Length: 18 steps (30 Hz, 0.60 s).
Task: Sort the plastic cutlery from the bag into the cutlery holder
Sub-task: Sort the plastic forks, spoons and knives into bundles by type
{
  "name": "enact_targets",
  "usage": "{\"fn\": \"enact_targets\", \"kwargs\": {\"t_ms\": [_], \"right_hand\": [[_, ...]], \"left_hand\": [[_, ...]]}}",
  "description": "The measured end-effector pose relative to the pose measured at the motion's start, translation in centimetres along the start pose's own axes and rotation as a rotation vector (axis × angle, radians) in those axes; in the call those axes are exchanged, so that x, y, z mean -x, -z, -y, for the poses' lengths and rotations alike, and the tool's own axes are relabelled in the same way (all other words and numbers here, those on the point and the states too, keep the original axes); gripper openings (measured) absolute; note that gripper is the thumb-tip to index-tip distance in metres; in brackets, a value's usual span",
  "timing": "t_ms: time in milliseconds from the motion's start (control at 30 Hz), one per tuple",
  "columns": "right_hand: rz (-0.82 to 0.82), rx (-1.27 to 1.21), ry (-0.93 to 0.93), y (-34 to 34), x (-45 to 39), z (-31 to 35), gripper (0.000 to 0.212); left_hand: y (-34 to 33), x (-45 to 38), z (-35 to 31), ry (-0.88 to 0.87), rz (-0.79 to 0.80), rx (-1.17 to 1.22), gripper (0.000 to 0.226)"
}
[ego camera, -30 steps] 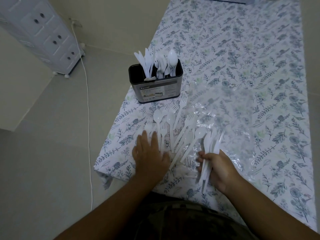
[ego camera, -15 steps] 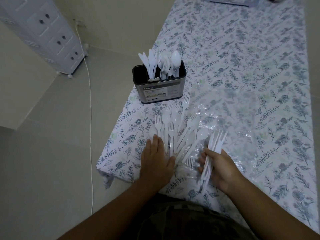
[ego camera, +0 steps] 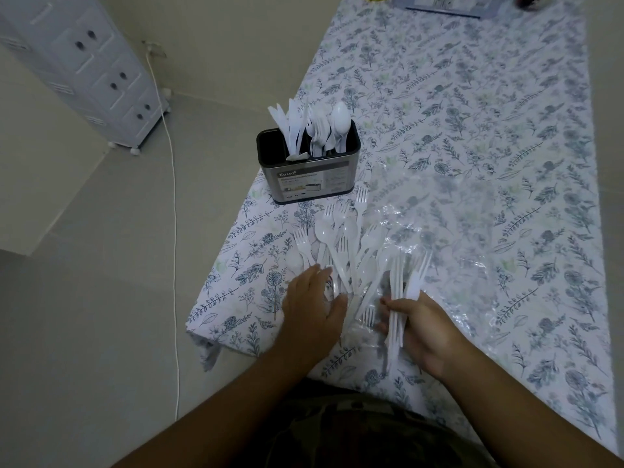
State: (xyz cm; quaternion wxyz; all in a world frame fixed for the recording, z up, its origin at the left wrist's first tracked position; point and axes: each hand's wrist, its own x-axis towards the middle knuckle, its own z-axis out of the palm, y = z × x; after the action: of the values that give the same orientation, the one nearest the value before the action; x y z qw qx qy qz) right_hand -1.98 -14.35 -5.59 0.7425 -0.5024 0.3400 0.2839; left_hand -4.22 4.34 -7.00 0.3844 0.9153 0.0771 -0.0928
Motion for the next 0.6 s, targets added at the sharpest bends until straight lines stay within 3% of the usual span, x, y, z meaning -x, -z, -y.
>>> {"fn": "enact_targets", "kwargs": {"t_ms": [167,433,600], "right_hand": [[0.172,0.018,0.06,-1.4,0.7,0.7,0.036],[0.167,0.18,0.162,-1.1,1.2,1.7,0.047],[0.192,0.402,0.256,0.3,1.1,2.0,0.036]], "left_hand": [[-0.1,-1.2,-3.9,0.219,0.243,0.488,0.035],[-0.7,-1.3,-6.5,0.034,0.206,0.383,0.032],[-1.8,-2.0,-6.5,0.002,0.194,0.342,0.028]]}}
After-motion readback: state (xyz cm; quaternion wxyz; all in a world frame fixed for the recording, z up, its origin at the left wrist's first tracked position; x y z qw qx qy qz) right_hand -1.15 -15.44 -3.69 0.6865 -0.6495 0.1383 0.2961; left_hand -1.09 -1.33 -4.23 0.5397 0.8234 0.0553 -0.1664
